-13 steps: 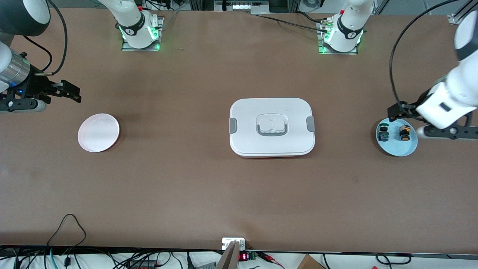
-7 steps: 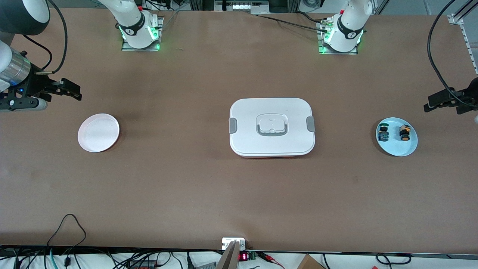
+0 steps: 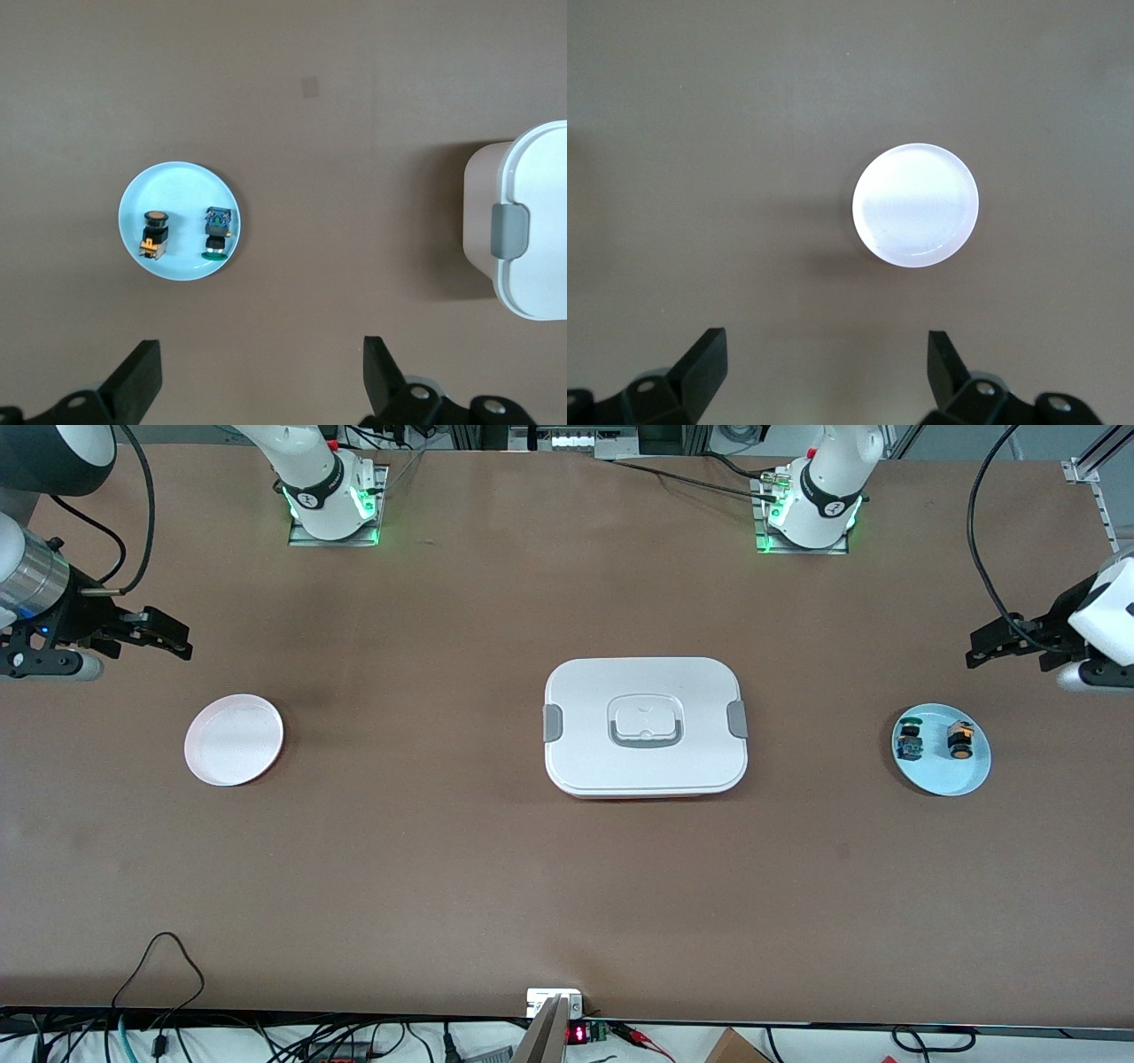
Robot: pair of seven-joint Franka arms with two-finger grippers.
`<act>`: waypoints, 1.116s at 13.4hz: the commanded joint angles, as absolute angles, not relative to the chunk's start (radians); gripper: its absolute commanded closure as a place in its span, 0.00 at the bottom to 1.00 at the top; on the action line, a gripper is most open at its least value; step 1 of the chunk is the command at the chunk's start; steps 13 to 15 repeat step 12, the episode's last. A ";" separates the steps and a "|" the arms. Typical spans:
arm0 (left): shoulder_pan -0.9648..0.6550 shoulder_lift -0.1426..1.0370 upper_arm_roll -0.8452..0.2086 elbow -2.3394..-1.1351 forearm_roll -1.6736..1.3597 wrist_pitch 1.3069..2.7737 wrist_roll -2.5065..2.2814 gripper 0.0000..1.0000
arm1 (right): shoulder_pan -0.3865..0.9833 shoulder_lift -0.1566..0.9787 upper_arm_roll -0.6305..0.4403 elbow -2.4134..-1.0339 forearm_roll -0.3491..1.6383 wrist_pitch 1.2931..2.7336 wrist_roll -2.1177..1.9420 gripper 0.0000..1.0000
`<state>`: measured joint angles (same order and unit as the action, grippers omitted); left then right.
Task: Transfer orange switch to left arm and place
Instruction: 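Open the left gripper and raise it away from the plate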
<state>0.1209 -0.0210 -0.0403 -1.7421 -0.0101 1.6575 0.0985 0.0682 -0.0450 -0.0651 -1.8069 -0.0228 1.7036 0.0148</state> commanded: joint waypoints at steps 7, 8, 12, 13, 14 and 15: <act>0.107 -0.023 -0.035 -1.746 0.012 1.663 0.098 0.00 | 0.055 -0.083 -0.057 -1.844 -0.023 1.703 -0.020 0.00; 0.106 -0.021 -0.035 -1.741 0.012 1.661 0.097 0.00 | 0.055 -0.081 -0.057 -1.842 -0.021 1.703 -0.020 0.00; 0.110 -0.009 -0.025 -1.726 0.012 1.658 0.100 0.00 | 0.057 -0.080 -0.055 -1.838 -0.023 1.706 -0.020 0.00; 0.110 -0.009 -0.025 -1.726 0.012 1.658 0.100 0.00 | 0.057 -0.080 -0.055 -1.838 -0.023 1.706 -0.020 0.00; 0.110 -0.009 -0.025 -1.726 0.012 1.658 0.100 0.00 | 0.057 -0.080 -0.055 -1.838 -0.023 1.706 -0.020 0.00; 0.110 -0.009 -0.025 -1.726 0.012 1.658 0.100 0.00 | 0.057 -0.080 -0.055 -1.838 -0.023 1.706 -0.020 0.00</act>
